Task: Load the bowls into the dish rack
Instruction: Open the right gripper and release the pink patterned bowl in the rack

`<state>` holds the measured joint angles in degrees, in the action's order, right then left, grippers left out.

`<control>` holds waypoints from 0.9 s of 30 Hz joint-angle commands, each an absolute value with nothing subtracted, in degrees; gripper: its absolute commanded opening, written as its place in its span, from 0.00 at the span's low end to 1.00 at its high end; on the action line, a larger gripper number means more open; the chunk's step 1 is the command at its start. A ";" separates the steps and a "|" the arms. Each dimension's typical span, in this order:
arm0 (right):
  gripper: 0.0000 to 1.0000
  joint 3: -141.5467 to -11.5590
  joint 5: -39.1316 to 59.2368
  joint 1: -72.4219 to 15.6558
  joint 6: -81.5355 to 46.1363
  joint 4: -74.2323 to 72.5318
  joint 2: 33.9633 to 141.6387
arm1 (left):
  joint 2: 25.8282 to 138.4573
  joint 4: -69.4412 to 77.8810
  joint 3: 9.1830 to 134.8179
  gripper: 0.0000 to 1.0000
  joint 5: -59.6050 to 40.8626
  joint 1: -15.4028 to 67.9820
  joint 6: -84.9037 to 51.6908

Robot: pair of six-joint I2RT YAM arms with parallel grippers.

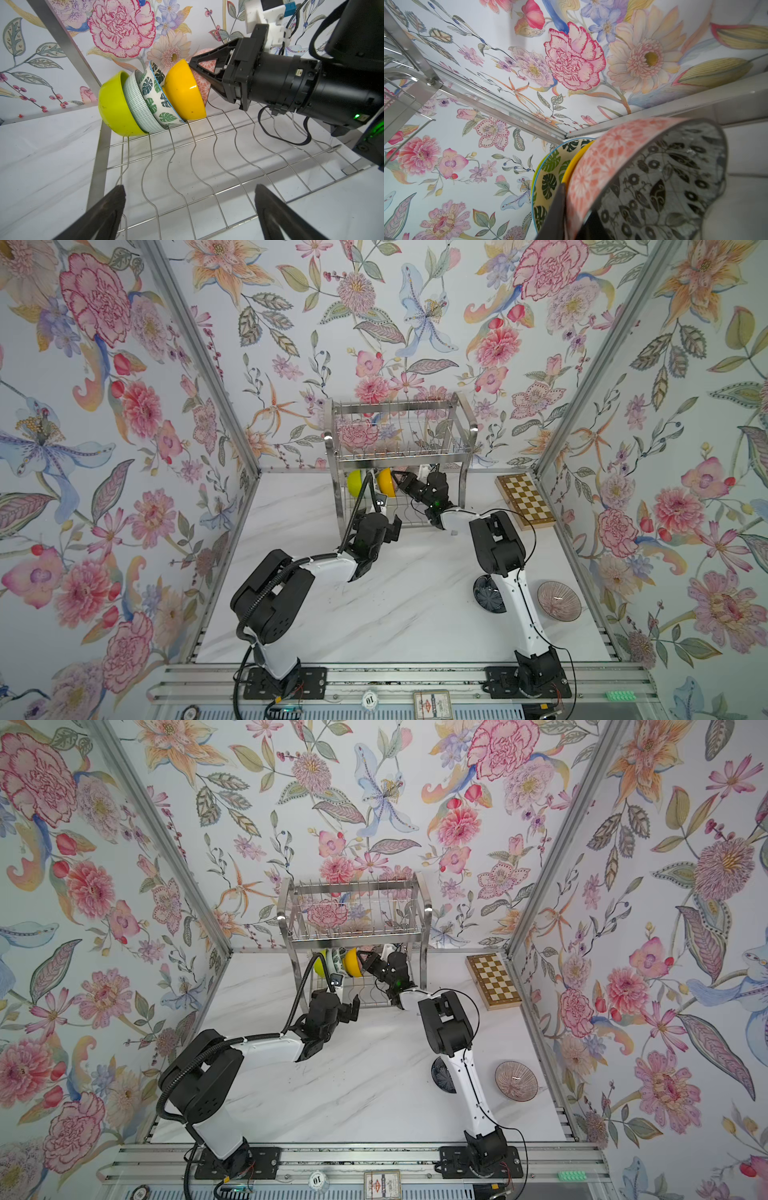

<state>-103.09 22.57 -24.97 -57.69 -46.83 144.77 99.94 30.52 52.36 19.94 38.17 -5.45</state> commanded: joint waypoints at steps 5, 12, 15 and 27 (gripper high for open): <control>0.19 -103.62 22.32 -24.70 -56.25 -42.70 142.54 | 97.12 30.19 50.85 0.99 20.48 37.62 -6.84; 0.22 -103.58 22.25 -24.78 -55.85 -41.92 141.95 | 96.50 30.01 50.19 0.99 20.35 37.70 -7.64; 0.24 -103.71 22.15 -24.79 -55.72 -41.59 141.77 | 96.08 29.68 49.86 0.99 20.31 37.67 -7.97; 0.30 -103.38 21.53 -25.05 -53.31 -38.97 140.24 | 94.40 28.83 48.35 0.99 20.32 37.80 -9.75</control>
<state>-103.09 22.06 -24.99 -55.00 -40.77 143.59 96.40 29.52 49.06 19.92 38.15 -8.82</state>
